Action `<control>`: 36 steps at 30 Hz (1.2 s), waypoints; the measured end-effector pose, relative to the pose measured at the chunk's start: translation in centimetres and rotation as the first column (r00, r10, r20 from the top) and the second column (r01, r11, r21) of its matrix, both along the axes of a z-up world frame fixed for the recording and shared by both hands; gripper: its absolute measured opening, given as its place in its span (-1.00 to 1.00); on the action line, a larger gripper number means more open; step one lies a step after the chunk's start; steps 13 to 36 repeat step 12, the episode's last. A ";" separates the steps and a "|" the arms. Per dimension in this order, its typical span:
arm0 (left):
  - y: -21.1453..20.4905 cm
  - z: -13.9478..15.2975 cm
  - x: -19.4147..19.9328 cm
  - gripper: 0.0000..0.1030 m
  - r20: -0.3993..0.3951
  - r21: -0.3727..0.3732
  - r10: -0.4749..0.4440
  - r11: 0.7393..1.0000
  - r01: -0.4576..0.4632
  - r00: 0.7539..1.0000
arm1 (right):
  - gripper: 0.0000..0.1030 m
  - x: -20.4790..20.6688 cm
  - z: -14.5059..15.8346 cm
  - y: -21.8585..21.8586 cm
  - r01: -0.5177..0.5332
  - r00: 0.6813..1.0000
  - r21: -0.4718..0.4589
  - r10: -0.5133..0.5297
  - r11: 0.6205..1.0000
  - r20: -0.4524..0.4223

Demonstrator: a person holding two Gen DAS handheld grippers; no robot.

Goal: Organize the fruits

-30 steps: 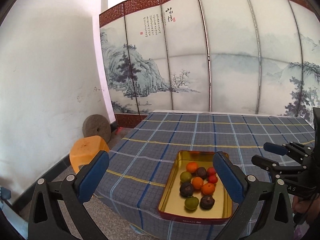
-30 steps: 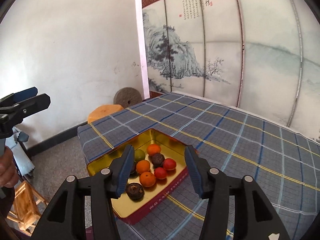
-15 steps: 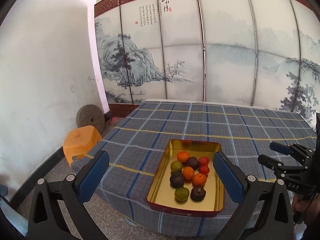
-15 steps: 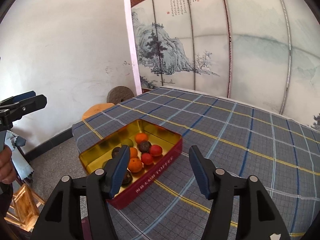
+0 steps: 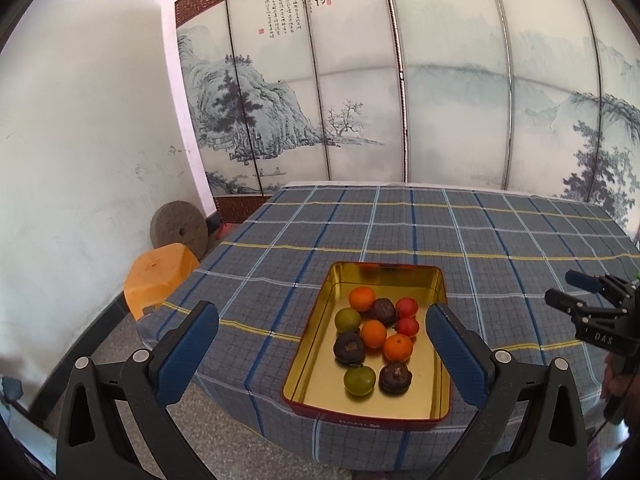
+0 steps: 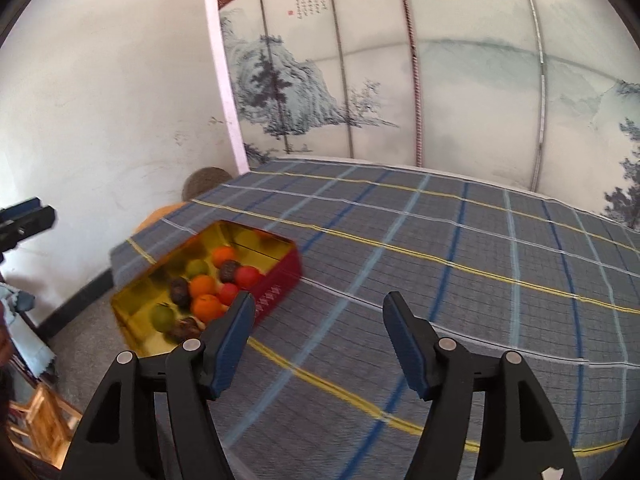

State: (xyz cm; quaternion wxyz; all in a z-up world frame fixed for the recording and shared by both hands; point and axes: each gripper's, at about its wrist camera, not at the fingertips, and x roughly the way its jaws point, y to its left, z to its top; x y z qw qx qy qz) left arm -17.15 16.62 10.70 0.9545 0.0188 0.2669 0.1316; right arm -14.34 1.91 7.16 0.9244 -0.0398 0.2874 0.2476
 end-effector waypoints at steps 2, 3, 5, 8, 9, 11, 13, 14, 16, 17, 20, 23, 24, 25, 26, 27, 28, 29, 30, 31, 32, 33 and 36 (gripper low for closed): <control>-0.2 -0.2 0.4 1.00 -0.004 0.009 -0.007 1.000 0.007 1.000 | 0.27 0.9 -0.6 -1.1 0.026 1.000 -0.015 -0.027 1.000 -0.012; -0.3 -0.2 0.7 1.00 -0.006 0.011 -0.012 1.000 0.012 1.000 | 0.31 1.5 -1.0 -1.9 0.043 0.999 -0.020 -0.044 0.999 -0.024; -0.4 -0.2 0.9 1.00 -0.004 0.010 -0.012 1.000 0.012 1.000 | 0.32 2.9 -2.0 -3.7 0.088 0.995 -0.041 -0.090 0.995 -0.050; -0.5 -0.2 1.6 1.00 -0.005 0.012 -0.010 1.000 0.010 1.000 | 0.33 5.2 -3.6 -6.8 0.155 0.983 -0.093 -0.163 0.984 -0.087; -0.5 -0.2 1.6 1.00 -0.010 0.010 -0.013 1.000 0.013 1.000 | 0.36 6.1 -4.2 -7.9 0.180 0.976 -0.114 -0.192 0.977 -0.105; -0.6 -0.1 2.3 1.00 -0.026 0.002 -0.012 1.000 0.012 1.000 | 0.36 8.3 -5.7 -10.4 0.226 0.955 -0.145 -0.249 0.963 -0.163; -0.6 -0.1 2.7 1.00 -0.039 -0.006 -0.013 1.000 0.013 0.999 | 0.36 9.2 -6.4 -11.7 0.252 0.943 -0.161 -0.280 0.954 -0.180; -0.6 -0.1 2.7 1.00 -0.039 -0.006 -0.013 1.000 0.013 0.999 | 0.36 9.2 -6.4 -11.7 0.252 0.943 -0.161 -0.280 0.954 -0.180; -0.6 -0.1 2.7 1.00 -0.039 -0.006 -0.013 1.000 0.013 0.999 | 0.36 9.2 -6.4 -11.7 0.252 0.943 -0.161 -0.280 0.954 -0.180; -0.6 -0.1 2.7 1.00 -0.039 -0.006 -0.013 1.000 0.013 0.999 | 0.36 9.2 -6.4 -11.7 0.252 0.943 -0.161 -0.280 0.954 -0.180; -0.6 -0.1 2.7 1.00 -0.039 -0.006 -0.013 1.000 0.013 0.999 | 0.36 9.2 -6.4 -11.7 0.252 0.943 -0.161 -0.280 0.954 -0.180; -0.6 -0.1 2.7 1.00 -0.039 -0.006 -0.013 1.000 0.013 0.999 | 0.36 9.2 -6.4 -11.7 0.252 0.943 -0.161 -0.280 0.954 -0.180; -0.6 -0.1 2.7 1.00 -0.039 -0.006 -0.013 1.000 0.013 0.999 | 0.36 9.2 -6.4 -11.7 0.252 0.943 -0.161 -0.280 0.954 -0.180; -0.6 -0.1 2.7 1.00 -0.039 -0.006 -0.013 1.000 0.013 0.999 | 0.36 9.2 -6.4 -11.7 0.252 0.943 -0.161 -0.280 0.954 -0.180; -0.6 -0.1 2.7 1.00 -0.039 -0.006 -0.013 1.000 0.013 0.999 | 0.36 9.2 -6.4 -11.7 0.252 0.943 -0.161 -0.280 0.954 -0.180; -0.6 -0.1 2.7 1.00 -0.039 -0.006 -0.013 1.000 0.013 0.999 | 0.36 9.2 -6.4 -11.7 0.252 0.943 -0.161 -0.280 0.954 -0.180; -0.6 -0.1 2.7 1.00 -0.039 -0.006 -0.013 1.000 0.013 0.999 | 0.36 9.2 -6.4 -11.7 0.252 0.943 -0.161 -0.280 0.954 -0.180; -0.6 -0.1 2.7 1.00 -0.039 -0.006 -0.013 1.000 0.013 0.999 | 0.36 9.2 -6.4 -11.7 0.252 0.943 -0.161 -0.280 0.954 -0.180; -0.6 -0.1 2.7 1.00 -0.039 -0.006 -0.013 1.000 0.013 0.999 | 0.36 9.2 -6.4 -11.7 0.252 0.943 -0.161 -0.280 0.954 -0.180; -0.6 -0.1 2.7 1.00 -0.039 -0.006 -0.013 1.000 0.013 0.999 | 0.36 9.2 -6.4 -11.7 0.252 0.943 -0.161 -0.280 0.954 -0.180; -0.6 -0.1 2.7 1.00 -0.039 -0.006 -0.013 1.000 0.013 0.999 | 0.36 9.2 -6.4 -11.7 0.252 0.943 -0.161 -0.280 0.954 -0.180; -0.6 -0.1 2.7 1.00 -0.039 -0.006 -0.013 1.000 0.013 0.999 | 0.36 9.2 -6.4 -11.7 0.252 0.943 -0.161 -0.280 0.954 -0.180; -0.6 -0.1 2.7 1.00 -0.039 -0.006 -0.013 1.000 0.013 0.999 | 0.36 9.2 -6.4 -11.7 0.252 0.943 -0.161 -0.280 0.954 -0.180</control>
